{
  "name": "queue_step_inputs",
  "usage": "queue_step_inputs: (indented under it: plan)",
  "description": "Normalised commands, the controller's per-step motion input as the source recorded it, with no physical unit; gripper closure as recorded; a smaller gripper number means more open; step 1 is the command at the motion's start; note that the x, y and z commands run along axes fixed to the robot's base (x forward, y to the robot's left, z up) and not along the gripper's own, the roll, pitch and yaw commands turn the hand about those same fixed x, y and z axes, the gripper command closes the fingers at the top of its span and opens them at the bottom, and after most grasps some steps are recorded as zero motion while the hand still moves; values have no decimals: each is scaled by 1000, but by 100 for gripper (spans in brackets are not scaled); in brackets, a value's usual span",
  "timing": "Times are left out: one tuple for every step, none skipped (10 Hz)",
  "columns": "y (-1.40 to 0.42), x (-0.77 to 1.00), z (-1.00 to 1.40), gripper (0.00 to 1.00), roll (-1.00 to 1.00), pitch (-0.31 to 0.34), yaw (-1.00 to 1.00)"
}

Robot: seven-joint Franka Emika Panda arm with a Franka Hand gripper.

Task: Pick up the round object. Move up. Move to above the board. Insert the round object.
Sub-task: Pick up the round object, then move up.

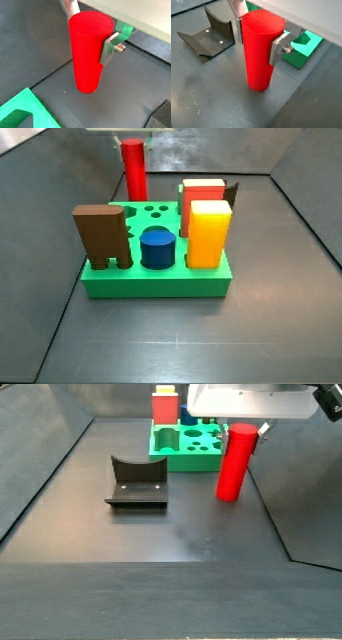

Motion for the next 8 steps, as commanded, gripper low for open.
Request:
queue_step_inputs:
  plan:
    - [0, 0, 0, 100, 0, 0, 0]
    - [0, 0, 0, 100, 0, 0, 0]
    - [0, 0, 0, 100, 0, 0, 0]
    - [0, 0, 0, 100, 0, 0, 0]
    - [0, 0, 0, 100, 0, 0, 0]
    - [0, 0, 0, 100, 0, 0, 0]
    - [0, 0, 833, 100, 0, 0, 0]
    - [-40, -55, 752, 100, -3, 48, -19]
